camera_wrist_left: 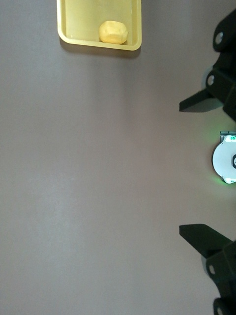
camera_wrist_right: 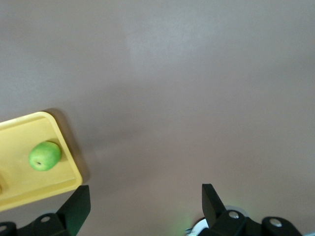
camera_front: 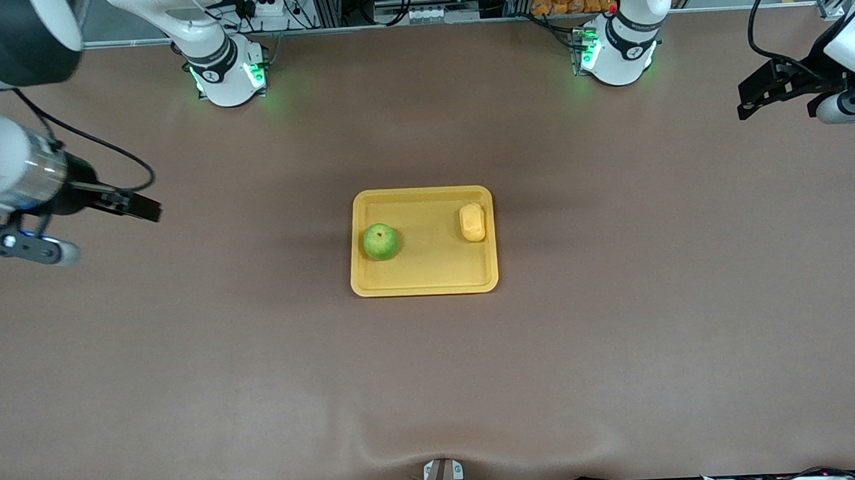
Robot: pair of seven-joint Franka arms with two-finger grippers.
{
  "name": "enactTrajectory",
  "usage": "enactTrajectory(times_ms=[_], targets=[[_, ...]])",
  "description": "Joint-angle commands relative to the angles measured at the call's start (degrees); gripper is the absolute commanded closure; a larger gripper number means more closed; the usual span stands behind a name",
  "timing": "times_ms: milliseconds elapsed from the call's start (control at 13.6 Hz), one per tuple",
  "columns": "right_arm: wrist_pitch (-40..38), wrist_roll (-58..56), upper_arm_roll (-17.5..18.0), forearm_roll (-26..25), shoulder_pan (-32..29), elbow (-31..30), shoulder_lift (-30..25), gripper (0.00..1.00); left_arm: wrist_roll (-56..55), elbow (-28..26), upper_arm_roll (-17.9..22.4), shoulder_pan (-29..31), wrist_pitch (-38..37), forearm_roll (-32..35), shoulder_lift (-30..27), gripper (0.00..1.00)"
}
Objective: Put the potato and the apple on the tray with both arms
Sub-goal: 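Open the right gripper and raise it away from the tray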
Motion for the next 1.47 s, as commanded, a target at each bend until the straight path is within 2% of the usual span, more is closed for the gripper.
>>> enactTrajectory(times_ms=[0, 367, 660, 954, 1174, 1394], targets=[[-0.20, -6.99, -3.05, 0.28, -0.26, -1.73, -3.59, 0.00, 1.37, -0.53, 0.24, -0.08, -1.54, -0.97, -1.11, 0.00], [0.32, -14.99, -7.62, 1.59, -0.44, -5.07, -8.60, 0.00, 1.54, -0.45, 0.23, 0.01, -1.55, -0.97, -0.94, 0.00], [0.06, -21.32, -11.23, 3.18, -0.44, -5.51, -10.01, 0.00, 1.81, -0.27, -0.03, -0.08, -1.55, -1.06, -0.94, 0.00], [0.24, -22.21, -13.07, 5.90, -1.05, -8.93, -12.65, 0.00, 1.72, 0.08, 0.06, -0.08, -1.55, -0.97, -0.58, 0.00], [0.76, -23.79, -13.26, 6.00, -0.97, -9.99, -13.35, 0.00, 1.45, 0.17, 0.24, -0.08, -1.55, -0.88, -0.58, 0.00], [5.68, -23.80, -13.26, 6.00, -0.79, -16.31, -17.57, 0.00, 1.72, 0.43, 0.24, 0.01, -1.55, -0.88, -0.23, 0.00]])
